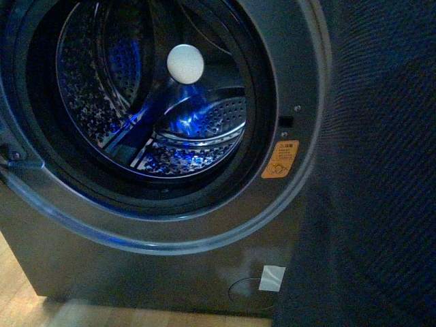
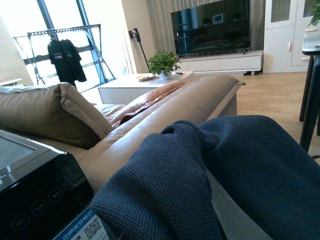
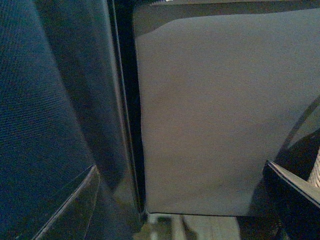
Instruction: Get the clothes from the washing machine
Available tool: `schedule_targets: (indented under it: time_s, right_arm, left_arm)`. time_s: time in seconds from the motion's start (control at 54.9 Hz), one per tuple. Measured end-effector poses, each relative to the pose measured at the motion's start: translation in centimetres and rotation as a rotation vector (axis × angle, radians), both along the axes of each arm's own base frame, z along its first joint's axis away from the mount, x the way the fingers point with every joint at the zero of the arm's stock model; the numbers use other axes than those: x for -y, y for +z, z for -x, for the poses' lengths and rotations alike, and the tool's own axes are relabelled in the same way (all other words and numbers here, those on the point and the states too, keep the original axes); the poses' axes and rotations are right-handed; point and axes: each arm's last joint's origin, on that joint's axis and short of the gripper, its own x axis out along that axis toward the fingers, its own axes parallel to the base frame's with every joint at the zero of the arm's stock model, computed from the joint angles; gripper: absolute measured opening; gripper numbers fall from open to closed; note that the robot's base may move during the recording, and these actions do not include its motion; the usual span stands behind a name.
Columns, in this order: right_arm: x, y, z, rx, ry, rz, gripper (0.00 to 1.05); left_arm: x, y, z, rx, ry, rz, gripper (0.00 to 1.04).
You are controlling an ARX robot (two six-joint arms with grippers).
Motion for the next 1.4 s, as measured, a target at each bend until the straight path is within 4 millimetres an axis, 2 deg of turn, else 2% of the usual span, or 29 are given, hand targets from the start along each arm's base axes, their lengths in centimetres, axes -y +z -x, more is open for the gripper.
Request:
schedule_targets:
  time_s: [0.473,0.71,0.91,1.037,1.128,1.401]
  right_arm:
    - [0.0,0.0,0.0,0.0,0.0,0.0,0.97]
    - [0.4,1.1,-0.2,-0.03,0.533,-0.289,0.97]
    - [0.7,4.0,-0.2,0.023,0.603,-0.293,0.97]
    - [1.0,5.3,-1.6,0.057,0.603,-0.262,0.97]
    - [1.1,6.3,-3.8,0.069,0.606,-0.243,0.97]
    - [-0.3,6.8,-8.6,0.04,0.686,-0.197,0.97]
  left_arm:
    - [-0.1,0.5,0.1,0.01,0.003,0.011,0.07]
    - [-0.1,0.5,0.1,0.01,0.007,0.012,0.07]
    - [-0.1,0.5,0.1,0.01,0.01,0.013,0.07]
    - [-0.1,0.5,0.1,0.01,0.01,0.013,0.07]
    - [-0.1,0.5,0.1,0.01,0.01,0.013,0.07]
    - [-0.1,0.5,0.1,0.008,0.008,0.014,0.07]
